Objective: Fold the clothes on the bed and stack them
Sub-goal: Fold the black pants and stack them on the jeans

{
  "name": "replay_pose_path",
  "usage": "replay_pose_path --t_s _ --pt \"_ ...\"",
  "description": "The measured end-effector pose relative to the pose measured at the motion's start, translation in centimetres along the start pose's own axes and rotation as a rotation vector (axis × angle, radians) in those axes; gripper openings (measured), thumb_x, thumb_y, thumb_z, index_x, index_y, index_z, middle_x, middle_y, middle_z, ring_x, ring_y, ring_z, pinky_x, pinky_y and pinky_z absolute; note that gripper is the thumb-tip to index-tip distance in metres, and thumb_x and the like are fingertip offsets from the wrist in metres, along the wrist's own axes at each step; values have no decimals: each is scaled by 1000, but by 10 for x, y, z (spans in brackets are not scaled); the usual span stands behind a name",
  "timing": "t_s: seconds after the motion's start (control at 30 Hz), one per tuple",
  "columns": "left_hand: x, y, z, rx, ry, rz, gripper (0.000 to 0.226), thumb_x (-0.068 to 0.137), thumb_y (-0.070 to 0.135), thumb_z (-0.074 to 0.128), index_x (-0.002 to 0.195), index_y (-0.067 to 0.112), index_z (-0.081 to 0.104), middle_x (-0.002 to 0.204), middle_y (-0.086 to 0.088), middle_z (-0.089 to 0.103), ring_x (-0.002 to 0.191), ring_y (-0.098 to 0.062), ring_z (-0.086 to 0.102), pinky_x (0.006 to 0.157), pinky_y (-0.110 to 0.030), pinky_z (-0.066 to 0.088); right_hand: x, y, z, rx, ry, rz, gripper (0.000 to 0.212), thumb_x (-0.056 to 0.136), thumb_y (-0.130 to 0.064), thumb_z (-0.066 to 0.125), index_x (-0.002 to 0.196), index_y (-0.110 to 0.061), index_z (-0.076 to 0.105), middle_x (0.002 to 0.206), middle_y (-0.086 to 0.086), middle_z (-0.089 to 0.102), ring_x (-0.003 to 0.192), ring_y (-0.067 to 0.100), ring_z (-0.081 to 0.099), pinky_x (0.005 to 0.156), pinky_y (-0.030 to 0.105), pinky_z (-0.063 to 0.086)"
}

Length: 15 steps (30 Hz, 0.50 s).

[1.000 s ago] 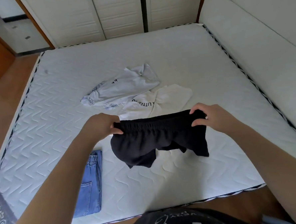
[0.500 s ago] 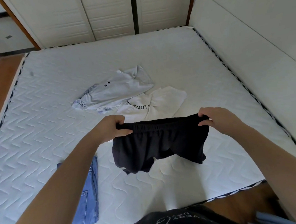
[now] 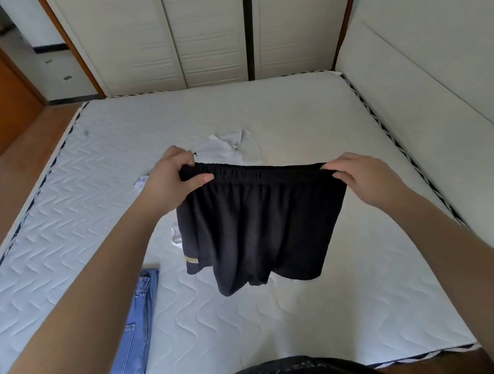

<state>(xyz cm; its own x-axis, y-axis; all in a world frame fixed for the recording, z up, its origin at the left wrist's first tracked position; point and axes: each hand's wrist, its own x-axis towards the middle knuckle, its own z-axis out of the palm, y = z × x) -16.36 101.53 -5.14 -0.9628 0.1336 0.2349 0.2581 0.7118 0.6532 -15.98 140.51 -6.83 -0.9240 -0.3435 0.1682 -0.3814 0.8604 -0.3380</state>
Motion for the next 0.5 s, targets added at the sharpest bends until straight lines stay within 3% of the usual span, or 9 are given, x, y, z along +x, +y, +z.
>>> replay_pose_path --t_s 0.07,0.17,0.23,0.33,0.43,0.5 --pt "3 12 -2 -6 -2 -35 38 84 25 76 68 30 42 97 6 62 86 -5 55 75 -13 38 6 3 -7 -1 14 -31 28 96 -7 51 115 -18 69 107 -1 64 90 20 60 77 32 45" --pt "8 23 -3 53 -61 -86 41 86 27 74 68 31 37 64 11 45 56 0 42 52 -9 32 14 4 -11 -18 17 -17 24 90 -4 55 108 -11 69 105 3 64 83 18 56 70 30 40" --pt "9 29 -2 83 -87 -105 42 84 27 76 70 29 37 61 9 38 51 -2 37 47 -12 30 17 4 -10 -41 42 3 23 86 -3 53 104 -7 67 102 5 64 82 23 57 68 30 40" --pt "9 36 -1 69 -46 -111 42 78 30 81 77 25 39 68 6 44 56 -1 41 49 -12 32 18 4 -8 -66 105 47 20 81 -3 52 97 -5 65 98 7 62 81 28 58 65 32 42" --pt "8 43 -2 48 -15 -123 48 71 31 86 100 23 48 87 5 55 76 -7 52 63 -15 38 17 5 -6 -124 169 63 22 80 -5 51 98 -8 63 99 4 62 90 26 56 66 32 42" --pt "7 48 -4 59 -60 -141 52 72 32 85 114 31 54 89 9 55 80 -2 54 66 -13 37 16 7 -4 -132 179 63 22 81 -4 50 99 -9 61 100 3 60 93 26 54 65 32 41"
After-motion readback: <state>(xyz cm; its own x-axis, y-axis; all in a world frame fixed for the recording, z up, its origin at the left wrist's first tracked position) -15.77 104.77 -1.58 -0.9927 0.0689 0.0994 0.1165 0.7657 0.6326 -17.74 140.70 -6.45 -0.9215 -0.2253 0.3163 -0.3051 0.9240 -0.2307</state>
